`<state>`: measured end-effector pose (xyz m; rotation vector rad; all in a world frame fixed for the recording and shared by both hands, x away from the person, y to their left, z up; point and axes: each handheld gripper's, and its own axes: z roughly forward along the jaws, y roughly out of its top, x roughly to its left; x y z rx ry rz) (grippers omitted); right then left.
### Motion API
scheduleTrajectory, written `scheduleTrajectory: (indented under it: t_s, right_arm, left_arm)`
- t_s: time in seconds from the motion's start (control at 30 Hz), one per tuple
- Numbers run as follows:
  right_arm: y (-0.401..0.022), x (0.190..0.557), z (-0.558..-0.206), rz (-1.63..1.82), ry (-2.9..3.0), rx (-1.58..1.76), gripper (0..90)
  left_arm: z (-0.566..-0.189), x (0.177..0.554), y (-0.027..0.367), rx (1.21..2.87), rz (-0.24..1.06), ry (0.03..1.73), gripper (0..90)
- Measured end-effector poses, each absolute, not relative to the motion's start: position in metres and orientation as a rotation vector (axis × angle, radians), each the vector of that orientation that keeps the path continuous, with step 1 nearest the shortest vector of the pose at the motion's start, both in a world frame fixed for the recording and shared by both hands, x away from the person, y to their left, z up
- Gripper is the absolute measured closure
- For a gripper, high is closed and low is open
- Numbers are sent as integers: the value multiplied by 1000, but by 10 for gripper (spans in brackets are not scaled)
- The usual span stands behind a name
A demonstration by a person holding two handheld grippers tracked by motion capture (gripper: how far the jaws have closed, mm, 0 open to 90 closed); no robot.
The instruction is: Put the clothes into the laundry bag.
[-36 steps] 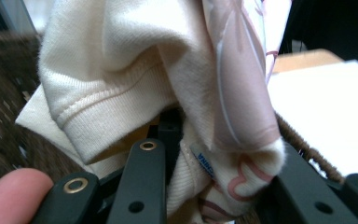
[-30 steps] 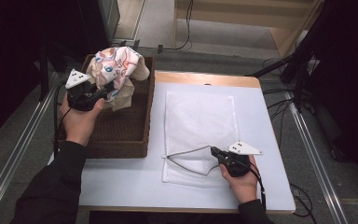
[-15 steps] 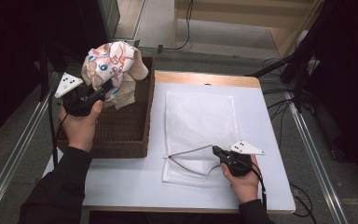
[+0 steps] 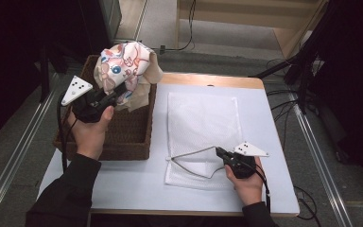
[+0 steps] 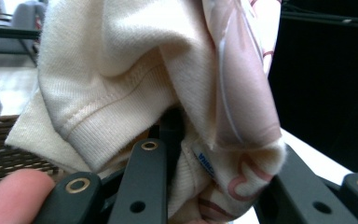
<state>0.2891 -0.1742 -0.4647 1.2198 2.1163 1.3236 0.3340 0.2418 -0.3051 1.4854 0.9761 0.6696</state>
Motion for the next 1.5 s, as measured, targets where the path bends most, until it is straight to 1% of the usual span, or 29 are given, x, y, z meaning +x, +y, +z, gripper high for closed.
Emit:
scheduleTrajectory:
  t_s: [0.23, 0.37, 0.43, 0.47, 0.6, 0.87, 0.97, 1.03, 1.07, 1.27, 1.37, 1.43, 1.47, 1.5]
  right_arm:
    - [-175, 289, -463, 1329, 2104, 1235, 900]
    - [-177, 289, -462, 1336, 2095, 1236, 900]
    - [-178, 289, -461, 1341, 2089, 1238, 900]
    - [-179, 289, -461, 1353, 2086, 1243, 900]
    - [-180, 289, -460, 1360, 2080, 1252, 900]
    - [-183, 290, -457, 1373, 2059, 1273, 900]
    - [-184, 290, -456, 1372, 2047, 1278, 900]
    - [-185, 290, -456, 1374, 2045, 1282, 900]
    - [-186, 291, -455, 1375, 2036, 1287, 900]
    - [-190, 291, -453, 1375, 2022, 1285, 900]
    - [-191, 291, -453, 1371, 2014, 1294, 900]
    - [-190, 291, -453, 1364, 2011, 1290, 900]
    - [-190, 291, -453, 1364, 2011, 1290, 900]
    - [-190, 291, -452, 1364, 2007, 1288, 900]
  left_arm:
    - [-315, 323, 213, 1522, 620, 930, 736]
    - [-326, 316, 199, 1537, 559, 916, 736]
    - [-328, 314, 195, 1538, 549, 911, 737]
    - [-332, 310, 187, 1549, 524, 894, 737]
    - [-339, 298, 174, 1571, 490, 868, 737]
    - [-359, 272, 159, 1606, 399, 850, 737]
    - [-369, 261, 158, 1623, 348, 840, 737]
    - [-372, 257, 159, 1631, 338, 836, 737]
    - [-380, 249, 161, 1644, 318, 834, 737]
    - [-421, 231, 172, 1718, 236, 877, 737]
    - [-448, 225, 173, 1805, 140, 923, 732]
    - [-459, 222, 172, 1853, 157, 936, 697]
    - [-459, 222, 172, 1853, 157, 936, 637]
    - [-458, 221, 173, 1834, 186, 950, 550]
